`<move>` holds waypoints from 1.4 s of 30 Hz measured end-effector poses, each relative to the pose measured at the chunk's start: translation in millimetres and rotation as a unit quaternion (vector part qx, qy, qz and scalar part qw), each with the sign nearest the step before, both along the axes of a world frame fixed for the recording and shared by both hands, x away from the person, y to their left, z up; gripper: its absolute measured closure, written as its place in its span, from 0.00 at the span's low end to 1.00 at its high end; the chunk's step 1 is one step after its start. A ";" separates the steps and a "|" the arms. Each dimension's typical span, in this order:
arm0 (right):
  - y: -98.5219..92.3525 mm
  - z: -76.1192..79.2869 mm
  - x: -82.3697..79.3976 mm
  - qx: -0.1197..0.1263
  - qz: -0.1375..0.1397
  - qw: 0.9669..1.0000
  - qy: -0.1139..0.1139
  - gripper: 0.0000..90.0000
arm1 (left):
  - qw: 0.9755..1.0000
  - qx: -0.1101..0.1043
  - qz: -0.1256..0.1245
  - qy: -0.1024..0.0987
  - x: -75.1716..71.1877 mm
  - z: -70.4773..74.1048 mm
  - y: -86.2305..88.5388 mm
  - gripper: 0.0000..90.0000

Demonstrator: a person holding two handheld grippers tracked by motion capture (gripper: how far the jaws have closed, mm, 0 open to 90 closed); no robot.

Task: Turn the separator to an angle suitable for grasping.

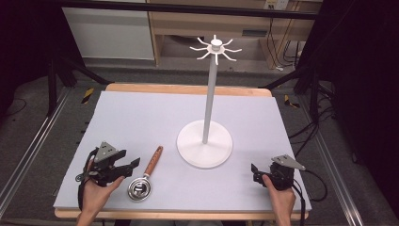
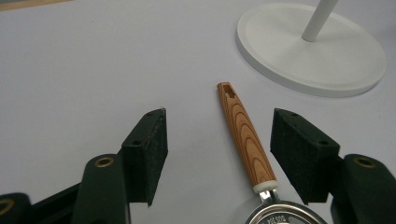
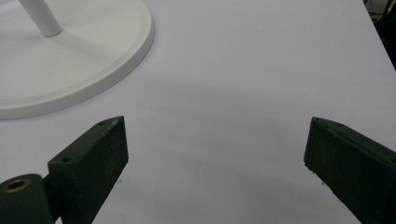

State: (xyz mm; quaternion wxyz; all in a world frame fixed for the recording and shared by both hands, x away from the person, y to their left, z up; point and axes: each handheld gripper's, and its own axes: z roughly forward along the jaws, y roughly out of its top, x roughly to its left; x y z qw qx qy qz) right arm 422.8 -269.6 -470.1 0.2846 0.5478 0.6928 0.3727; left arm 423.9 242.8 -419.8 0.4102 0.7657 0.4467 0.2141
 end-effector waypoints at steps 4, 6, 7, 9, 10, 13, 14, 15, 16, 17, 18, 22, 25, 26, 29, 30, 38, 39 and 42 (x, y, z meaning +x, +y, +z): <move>0.5 0.1 0.0 0.000 0.003 1.000 0.001 0.08 | 1.000 0.001 -0.003 0.002 0.6 0.1 -4.7 0.43; 1.7 0.1 -0.6 0.000 0.005 1.000 0.000 0.08 | 1.000 0.004 -0.005 0.005 1.2 -0.1 -7.1 0.44; 2.1 0.1 -0.4 -0.003 0.006 1.000 -0.001 0.08 | 1.000 0.005 -0.006 0.006 1.8 -0.2 -7.8 0.44; 3.3 0.2 -0.3 -0.001 0.006 1.000 -0.001 0.08 | 1.000 0.005 -0.008 0.009 3.9 0.4 -10.1 0.44; 3.5 0.4 0.0 -0.002 0.007 1.000 -0.001 0.08 | 1.000 0.006 -0.008 0.010 5.0 1.5 -11.1 0.44; 3.8 0.8 0.2 0.001 0.004 1.000 -0.002 0.08 | 1.000 0.002 -0.015 0.012 9.0 5.9 -14.4 0.45; 3.8 0.8 0.2 0.001 0.004 1.000 -0.002 0.08 | 1.000 0.002 -0.016 0.014 10.4 6.9 -15.4 0.45; 3.6 0.7 0.3 -0.001 0.006 1.000 -0.002 0.08 | 1.000 0.000 -0.016 0.014 11.4 7.3 -16.5 0.45; 3.7 0.7 0.3 0.000 0.006 1.000 -0.002 0.08 | 1.000 -0.002 -0.020 0.015 12.9 8.1 -18.0 0.45; 3.8 0.8 0.2 -0.001 0.006 1.000 -0.001 0.08 | 1.000 -0.002 -0.022 0.017 13.9 8.6 -18.9 0.46; 3.7 0.9 0.3 -0.002 0.006 1.000 -0.001 0.08 | 1.000 0.002 -0.023 0.018 15.4 9.4 -20.6 0.46; 3.4 1.0 0.8 -0.002 0.006 1.000 0.000 0.08 | 0.999 0.005 -0.031 0.029 21.5 12.3 -24.6 0.48; 3.4 1.0 1.0 -0.002 0.006 1.000 0.001 0.08 | 0.999 0.006 -0.032 0.036 25.0 13.3 -27.4 0.49; 3.6 1.5 0.8 -0.003 0.007 1.000 0.002 0.08 | 0.999 0.006 -0.031 0.038 25.6 12.8 -28.4 0.50; 3.6 1.5 0.9 -0.005 0.008 1.000 0.001 0.08 | 0.998 0.013 -0.033 0.047 26.7 8.4 -30.6 0.51; 3.8 1.6 0.8 -0.003 0.008 1.000 0.002 0.08 | 0.998 0.017 -0.034 0.055 27.6 5.7 -31.7 0.52; 4.7 0.4 0.9 -0.009 0.014 1.000 0.009 0.08 | 0.996 0.037 -0.037 0.075 29.5 -4.7 -36.5 0.55; 4.8 0.4 1.1 -0.010 0.013 1.000 0.010 0.08 | 0.996 0.038 -0.038 0.078 30.0 -5.9 -37.3 0.55; 5.4 -0.2 1.6 -0.011 0.016 1.000 0.013 0.08 | 0.994 0.045 -0.040 0.087 32.1 -9.4 -40.3 0.57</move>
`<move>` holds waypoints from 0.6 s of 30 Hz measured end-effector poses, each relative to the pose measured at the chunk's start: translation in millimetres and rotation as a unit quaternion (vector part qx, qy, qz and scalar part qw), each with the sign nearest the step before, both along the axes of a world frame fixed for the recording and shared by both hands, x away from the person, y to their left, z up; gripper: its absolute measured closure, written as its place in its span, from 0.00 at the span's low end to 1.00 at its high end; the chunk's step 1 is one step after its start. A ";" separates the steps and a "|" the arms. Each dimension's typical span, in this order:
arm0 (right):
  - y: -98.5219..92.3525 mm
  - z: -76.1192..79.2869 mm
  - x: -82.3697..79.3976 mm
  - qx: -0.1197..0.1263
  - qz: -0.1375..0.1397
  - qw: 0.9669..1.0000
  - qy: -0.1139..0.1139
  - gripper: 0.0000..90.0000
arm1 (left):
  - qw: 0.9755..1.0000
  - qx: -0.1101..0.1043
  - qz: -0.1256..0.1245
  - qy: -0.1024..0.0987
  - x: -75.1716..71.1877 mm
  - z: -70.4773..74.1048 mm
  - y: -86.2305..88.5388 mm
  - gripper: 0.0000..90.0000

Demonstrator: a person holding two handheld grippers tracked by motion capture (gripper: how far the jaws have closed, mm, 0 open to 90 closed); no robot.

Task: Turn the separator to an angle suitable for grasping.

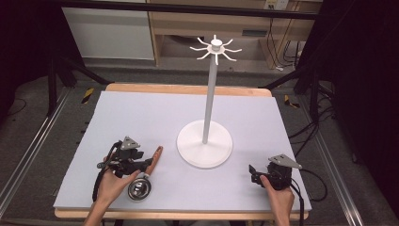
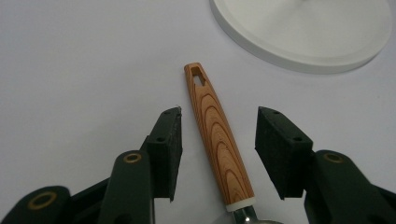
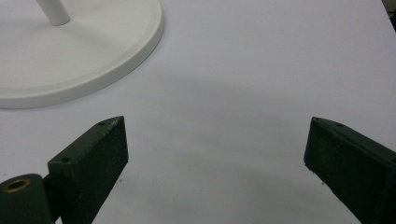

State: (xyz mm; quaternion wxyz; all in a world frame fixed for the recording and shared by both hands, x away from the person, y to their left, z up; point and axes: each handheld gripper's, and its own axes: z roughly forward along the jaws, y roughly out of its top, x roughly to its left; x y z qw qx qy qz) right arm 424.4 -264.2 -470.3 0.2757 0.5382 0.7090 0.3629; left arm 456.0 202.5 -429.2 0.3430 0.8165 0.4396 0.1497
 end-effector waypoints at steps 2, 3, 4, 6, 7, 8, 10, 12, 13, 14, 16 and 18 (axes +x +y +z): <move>0.7 -0.3 0.1 0.000 0.002 1.000 0.004 0.08 | 1.000 0.004 -0.004 0.006 1.2 -2.5 -2.8 0.58; 0.7 -0.3 0.1 0.000 0.002 1.000 0.004 0.08 | 1.000 0.007 -0.006 0.009 1.7 -3.9 -4.3 0.58; 0.7 -0.5 0.1 -0.001 0.002 1.000 0.004 0.08 | 1.000 0.010 -0.007 0.012 2.1 -5.8 -5.8 0.58; 0.9 -0.8 0.3 -0.001 0.003 1.000 0.004 0.08 | 1.000 0.016 -0.009 0.020 2.6 -9.9 -8.8 0.60; 0.8 -0.9 0.4 -0.002 0.004 1.000 0.004 0.08 | 0.999 0.024 -0.009 0.026 2.9 -13.6 -11.4 0.60; 0.8 -0.9 0.4 -0.002 0.004 1.000 0.004 0.08 | 0.999 0.024 -0.009 0.026 2.9 -13.6 -11.4 0.61; 0.9 -0.9 0.5 -0.002 0.004 1.000 0.005 0.08 | 0.999 0.033 -0.010 0.030 3.5 -17.7 -13.7 0.61; 0.8 -0.9 0.5 -0.001 0.004 1.000 0.006 0.08 | 0.999 0.038 -0.010 0.037 3.8 -19.8 -15.1 0.62; 0.7 -0.9 0.5 -0.001 0.005 1.000 0.006 0.08 | 0.998 0.041 -0.011 0.037 4.2 -21.4 -15.7 0.62; 0.8 -1.0 0.6 -0.001 0.005 1.000 0.007 0.08 | 0.998 0.045 -0.011 0.040 4.4 -22.9 -16.4 0.62; 0.8 -1.1 0.7 -0.002 0.006 1.000 0.008 0.08 | 0.998 0.050 -0.011 0.043 5.0 -25.0 -16.9 0.64; 0.9 -1.4 0.9 -0.003 0.006 1.000 0.008 0.08 | 0.998 0.053 -0.010 0.045 5.4 -26.6 -17.3 0.65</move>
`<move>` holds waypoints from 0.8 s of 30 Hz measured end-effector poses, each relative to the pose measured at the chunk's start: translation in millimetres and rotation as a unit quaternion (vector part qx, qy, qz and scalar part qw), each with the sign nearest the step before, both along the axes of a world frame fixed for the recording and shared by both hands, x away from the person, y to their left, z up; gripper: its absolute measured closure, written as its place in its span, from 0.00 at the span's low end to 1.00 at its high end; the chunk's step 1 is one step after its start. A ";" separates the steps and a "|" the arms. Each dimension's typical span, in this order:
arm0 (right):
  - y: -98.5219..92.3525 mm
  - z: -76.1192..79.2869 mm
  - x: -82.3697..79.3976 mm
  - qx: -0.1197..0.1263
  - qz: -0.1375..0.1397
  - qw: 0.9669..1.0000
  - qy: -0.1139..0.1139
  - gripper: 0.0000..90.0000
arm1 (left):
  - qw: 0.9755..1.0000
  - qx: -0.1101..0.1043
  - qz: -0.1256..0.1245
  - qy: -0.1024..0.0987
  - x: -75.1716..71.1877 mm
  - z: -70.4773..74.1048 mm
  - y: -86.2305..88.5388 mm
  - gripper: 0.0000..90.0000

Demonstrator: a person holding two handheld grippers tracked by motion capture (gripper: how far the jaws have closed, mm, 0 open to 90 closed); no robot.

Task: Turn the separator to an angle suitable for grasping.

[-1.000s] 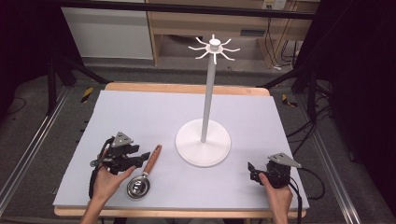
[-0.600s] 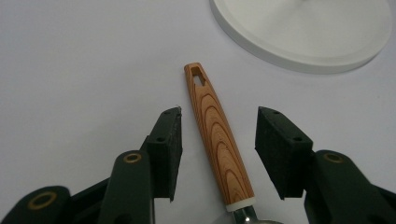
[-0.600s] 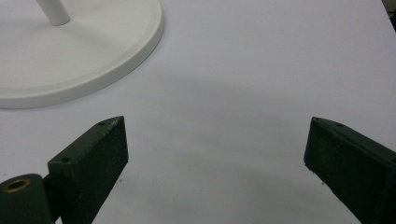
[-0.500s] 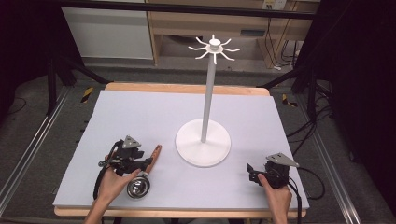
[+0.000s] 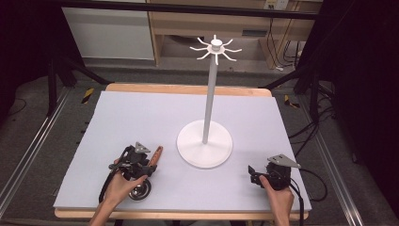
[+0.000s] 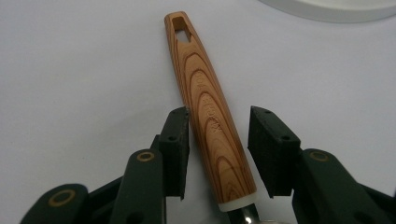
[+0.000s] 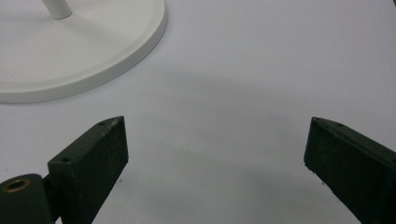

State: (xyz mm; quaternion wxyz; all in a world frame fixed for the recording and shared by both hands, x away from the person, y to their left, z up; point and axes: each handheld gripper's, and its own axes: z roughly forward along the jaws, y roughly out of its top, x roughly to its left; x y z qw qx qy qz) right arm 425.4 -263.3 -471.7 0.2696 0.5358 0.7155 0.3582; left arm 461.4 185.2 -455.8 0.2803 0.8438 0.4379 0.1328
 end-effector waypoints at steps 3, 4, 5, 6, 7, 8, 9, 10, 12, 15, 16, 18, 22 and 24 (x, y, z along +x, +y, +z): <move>-0.2 0.3 -0.2 0.002 0.000 1.000 0.002 0.08 | 1.000 0.002 0.002 0.006 0.4 -1.6 0.1 0.67; -0.2 0.3 -0.2 0.002 0.000 1.000 0.002 0.08 | 1.000 0.001 0.002 0.009 0.5 -2.0 0.0 0.67; -0.1 0.3 -0.1 0.003 0.000 1.000 0.002 0.08 | 1.000 0.002 0.002 0.008 0.6 -2.4 -0.1 0.67; 0.0 0.2 -0.1 0.003 -0.001 1.000 0.002 0.08 | 1.000 0.004 0.002 0.008 0.7 -2.6 -0.2 0.67; -0.1 -0.1 0.2 0.001 -0.001 1.000 0.001 0.08 | 1.000 0.002 0.005 0.009 0.5 -3.1 -0.9 0.67; 0.3 -0.1 0.0 0.003 -0.002 1.000 0.003 0.08 | 1.000 0.004 0.005 0.011 0.8 -3.3 -0.8 0.67; 0.3 -0.2 0.1 0.003 -0.002 1.000 0.003 0.08 | 1.000 0.006 0.004 0.015 1.2 -3.6 -0.8 0.66; -0.1 -0.2 0.4 0.001 0.000 1.000 0.002 0.08 | 1.000 0.004 0.004 0.018 1.6 -4.6 -0.9 0.66; 0.0 -0.2 0.4 0.001 -0.001 1.000 0.002 0.08 | 1.000 0.004 0.004 0.020 1.8 -5.1 -0.6 0.65; 0.0 -0.2 0.4 0.001 -0.001 1.000 0.002 0.08 | 1.000 0.006 0.007 0.018 1.5 -5.3 -1.4 0.65; -0.2 -0.2 0.5 0.001 0.000 1.000 0.002 0.08 | 1.000 0.007 0.008 0.019 1.4 -5.0 -1.8 0.66; -0.1 -0.2 0.5 0.002 0.000 1.000 0.003 0.08 | 1.000 0.009 0.008 0.020 1.3 -4.6 -1.3 0.67; -0.2 -0.2 0.5 0.001 0.000 1.000 0.003 0.08 | 1.000 0.015 0.006 0.022 0.8 -3.8 1.3 0.73; -0.2 -0.3 0.5 0.001 -0.001 1.000 0.004 0.08 | 1.000 0.017 0.003 0.021 0.4 -4.0 1.7 0.75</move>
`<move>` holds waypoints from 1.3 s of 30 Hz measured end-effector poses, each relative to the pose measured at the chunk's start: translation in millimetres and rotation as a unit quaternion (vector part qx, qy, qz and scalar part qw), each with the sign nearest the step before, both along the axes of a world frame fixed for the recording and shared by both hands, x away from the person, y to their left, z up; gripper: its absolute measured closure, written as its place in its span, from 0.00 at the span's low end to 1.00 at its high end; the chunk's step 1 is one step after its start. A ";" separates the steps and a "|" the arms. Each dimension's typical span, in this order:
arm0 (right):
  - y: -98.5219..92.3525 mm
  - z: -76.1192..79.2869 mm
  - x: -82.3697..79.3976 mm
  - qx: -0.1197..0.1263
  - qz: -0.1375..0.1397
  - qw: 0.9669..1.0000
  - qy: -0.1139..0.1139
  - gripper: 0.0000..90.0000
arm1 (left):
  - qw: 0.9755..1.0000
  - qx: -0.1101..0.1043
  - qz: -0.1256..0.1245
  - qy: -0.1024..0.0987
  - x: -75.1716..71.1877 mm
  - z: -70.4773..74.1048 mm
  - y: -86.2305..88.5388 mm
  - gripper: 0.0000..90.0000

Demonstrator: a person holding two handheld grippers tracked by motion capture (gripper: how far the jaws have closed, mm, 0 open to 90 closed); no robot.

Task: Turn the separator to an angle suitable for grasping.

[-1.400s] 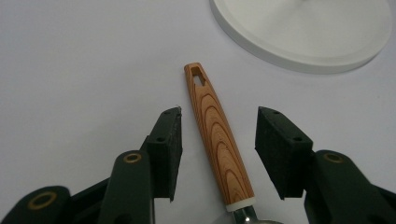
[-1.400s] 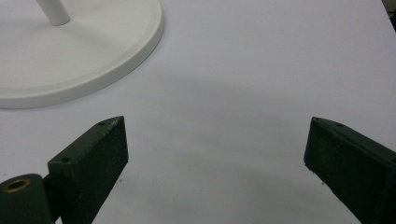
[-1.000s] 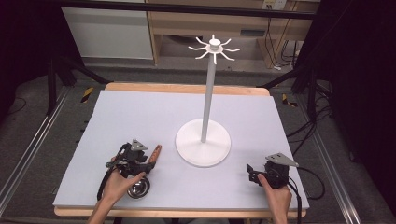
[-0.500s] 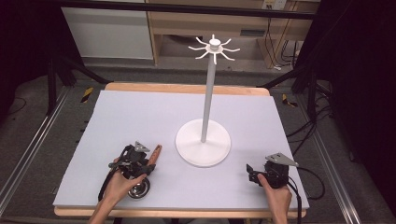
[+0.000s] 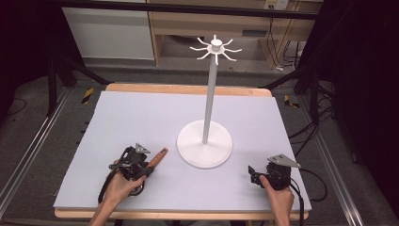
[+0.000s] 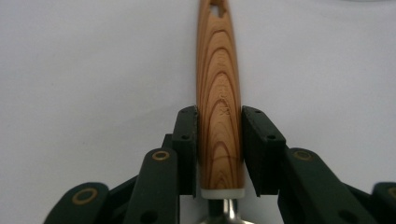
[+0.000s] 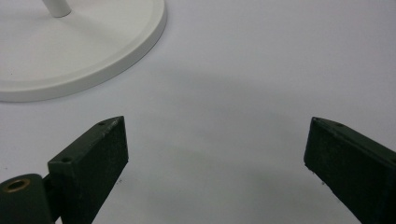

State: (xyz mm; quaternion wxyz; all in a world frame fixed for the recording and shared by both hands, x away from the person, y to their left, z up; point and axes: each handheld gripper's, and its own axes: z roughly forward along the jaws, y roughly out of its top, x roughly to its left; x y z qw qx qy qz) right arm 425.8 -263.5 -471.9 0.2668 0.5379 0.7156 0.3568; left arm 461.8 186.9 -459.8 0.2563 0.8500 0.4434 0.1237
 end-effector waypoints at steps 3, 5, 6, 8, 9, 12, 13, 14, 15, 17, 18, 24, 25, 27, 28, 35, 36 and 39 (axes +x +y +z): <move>-0.1 -0.2 0.1 0.000 0.001 1.000 0.001 0.08 | 1.000 0.007 -0.007 0.002 -0.1 0.8 0.2 0.76; -0.4 0.0 0.0 0.001 0.000 1.000 0.001 0.08 | 1.000 0.009 -0.010 0.001 -0.5 0.9 0.4 0.76; -0.4 0.0 0.0 0.001 0.000 1.000 0.001 0.08 | 1.000 0.010 -0.012 0.001 -0.6 1.0 0.8 0.76; -0.7 0.1 -0.1 0.001 0.000 1.000 0.001 0.08 | 1.000 0.011 -0.015 0.001 -0.6 1.1 1.3 0.75; -0.7 0.1 -0.1 0.001 0.000 1.000 0.001 0.08 | 1.000 0.012 -0.018 0.000 -0.5 1.3 1.4 0.75; -0.9 0.1 0.1 0.001 0.001 1.000 0.003 0.08 | 1.000 0.022 -0.020 -0.006 -0.3 1.5 1.1 0.74; -0.9 0.0 0.2 0.002 0.002 1.000 0.002 0.08 | 0.999 0.026 -0.021 -0.009 0.1 1.8 1.1 0.72; -0.9 0.0 0.3 0.002 0.003 1.000 0.003 0.08 | 0.999 0.026 -0.021 -0.010 0.4 1.9 1.0 0.69; -1.0 0.1 0.3 0.002 0.003 1.000 0.003 0.08 | 0.999 0.029 -0.024 -0.013 0.8 2.8 1.0 0.67; -1.3 0.1 0.4 0.003 0.005 1.000 0.005 0.08 | 0.999 0.028 -0.030 -0.015 1.1 6.0 0.8 0.65; -1.5 0.2 0.5 0.003 0.005 1.000 0.005 0.08 | 0.999 0.029 -0.031 -0.017 1.2 7.6 0.6 0.64; -2.1 0.5 0.6 0.006 0.006 1.000 0.009 0.08 | 0.998 0.031 -0.052 -0.027 5.4 24.0 -3.3 0.61; -2.2 0.3 0.9 0.005 0.005 1.000 0.010 0.08 | 0.998 0.031 -0.054 -0.029 6.4 25.1 -3.8 0.61; -2.2 0.3 1.1 0.006 0.005 1.000 0.012 0.08 | 0.997 0.032 -0.059 -0.027 9.8 26.8 -6.0 0.61; -2.4 0.4 1.1 0.007 0.005 1.000 0.012 0.08 | 0.997 0.035 -0.060 -0.027 11.6 27.1 -7.4 0.61; -3.7 1.1 1.0 0.010 0.003 1.000 0.010 0.08 | 0.996 0.051 -0.068 -0.021 20.6 28.9 -17.5 0.63; -3.7 1.1 1.0 0.010 0.003 1.000 0.010 0.08 | 0.996 0.054 -0.070 -0.018 22.0 28.8 -18.6 0.63; -3.9 1.3 1.1 0.010 0.003 1.000 0.011 0.08 | 0.996 0.059 -0.072 -0.012 25.7 25.9 -21.9 0.64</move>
